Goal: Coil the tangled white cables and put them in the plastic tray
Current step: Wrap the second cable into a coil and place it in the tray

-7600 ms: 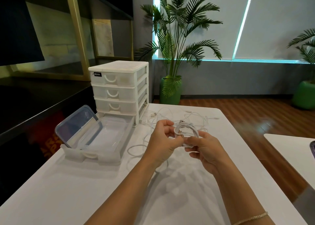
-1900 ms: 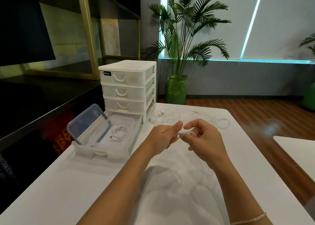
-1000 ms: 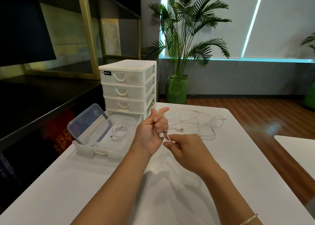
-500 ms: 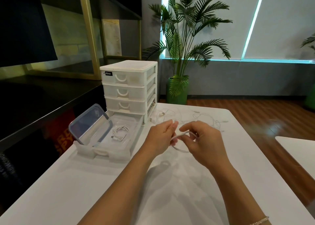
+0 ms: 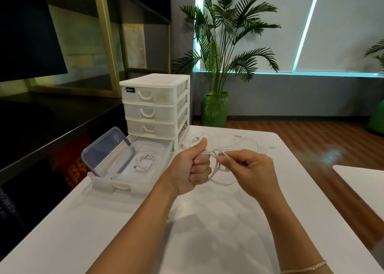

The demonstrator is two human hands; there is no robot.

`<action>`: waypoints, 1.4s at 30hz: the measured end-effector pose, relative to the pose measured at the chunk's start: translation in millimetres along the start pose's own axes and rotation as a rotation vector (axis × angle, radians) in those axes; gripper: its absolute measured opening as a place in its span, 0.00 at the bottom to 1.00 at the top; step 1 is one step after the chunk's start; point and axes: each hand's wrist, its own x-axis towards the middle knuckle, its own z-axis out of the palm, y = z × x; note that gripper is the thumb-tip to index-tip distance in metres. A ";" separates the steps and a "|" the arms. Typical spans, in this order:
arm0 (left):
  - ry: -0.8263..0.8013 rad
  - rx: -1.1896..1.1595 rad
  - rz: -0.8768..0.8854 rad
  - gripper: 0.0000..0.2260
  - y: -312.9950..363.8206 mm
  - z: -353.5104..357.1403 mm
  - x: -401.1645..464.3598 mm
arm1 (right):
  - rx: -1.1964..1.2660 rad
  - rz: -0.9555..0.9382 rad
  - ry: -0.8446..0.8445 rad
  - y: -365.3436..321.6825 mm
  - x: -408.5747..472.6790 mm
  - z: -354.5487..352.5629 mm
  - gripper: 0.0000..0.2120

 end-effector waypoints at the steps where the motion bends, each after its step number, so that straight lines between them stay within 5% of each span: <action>1: -0.003 -0.058 0.003 0.27 -0.4 0.7 0.8 | 0.015 0.003 0.005 0.2 -0.2 1.8 0.08; 9: -0.177 -0.562 0.200 0.19 2.7 -12.2 3.2 | -0.081 0.064 -0.003 7.5 -1.2 6.0 0.14; 16: -0.022 -0.870 0.328 0.22 4.1 -15.8 6.8 | -0.453 -0.226 0.047 9.0 -3.6 9.9 0.09; 21: 0.147 -0.852 0.363 0.22 6.3 -10.0 5.9 | -0.573 -0.330 0.000 6.9 -3.7 17.9 0.07; 26: 0.302 -0.601 0.338 0.22 6.0 0.6 8.3 | -0.567 -0.218 -0.120 2.8 -5.4 19.9 0.08; 30: 0.473 0.225 0.305 0.17 -0.9 11.8 6.9 | -0.558 -0.237 -0.105 2.3 -6.8 19.9 0.06; 33: 0.455 0.671 0.334 0.20 -6.9 15.6 6.2 | -0.546 -0.274 -0.009 -0.2 -7.4 16.4 0.06; 42: 0.276 1.021 0.311 0.16 -11.3 17.9 2.1 | -0.423 -0.219 0.080 8.1 -3.5 3.1 0.08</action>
